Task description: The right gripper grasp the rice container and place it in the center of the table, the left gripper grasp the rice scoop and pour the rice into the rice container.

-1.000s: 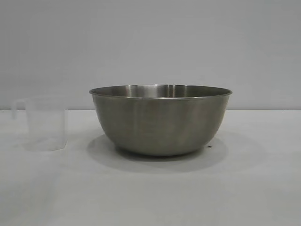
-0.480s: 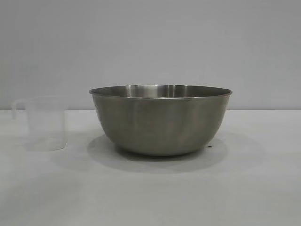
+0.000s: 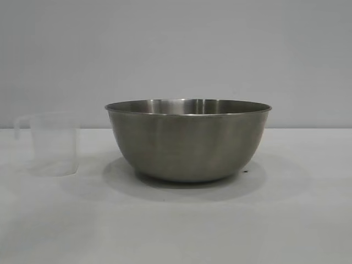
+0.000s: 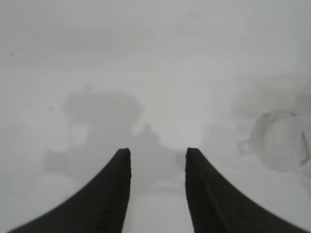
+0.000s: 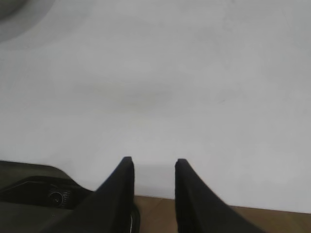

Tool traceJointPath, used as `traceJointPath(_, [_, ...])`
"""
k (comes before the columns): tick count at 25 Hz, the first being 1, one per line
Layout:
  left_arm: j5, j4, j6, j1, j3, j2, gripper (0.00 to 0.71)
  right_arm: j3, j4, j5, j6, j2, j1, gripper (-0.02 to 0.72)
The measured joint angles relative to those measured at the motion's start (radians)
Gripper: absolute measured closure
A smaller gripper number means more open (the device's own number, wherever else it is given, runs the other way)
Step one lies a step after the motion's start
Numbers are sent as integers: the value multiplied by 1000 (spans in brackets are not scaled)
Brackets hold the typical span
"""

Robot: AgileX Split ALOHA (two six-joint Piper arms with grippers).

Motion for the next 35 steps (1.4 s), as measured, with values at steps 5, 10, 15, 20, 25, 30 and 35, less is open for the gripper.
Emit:
traceJointPath(5, [25,0,0,0,0,-75,484,0,0,0,0,0,0,496])
traceJointPath(10, [84,0,3,0,28,-159,484,0,0,0,0,0,0,496])
traceJointPath(15, [124,2,8,0,87,-290,484,0,0,0,0,0,0,496])
traceJointPath(20, [141,2,11,0,207,-443,484,0,0,0,0,0,0,496])
traceJointPath(25, [157,-7,15,0,344,-625,484,0,0,0,0,0,0,496])
traceJointPath(30, [162,-21,15,0,454,-807,484,0,0,0,0,0,0,496])
traceJointPath(35, [182,-52,15,0,538,-952,484,0,0,0,0,0,0,496])
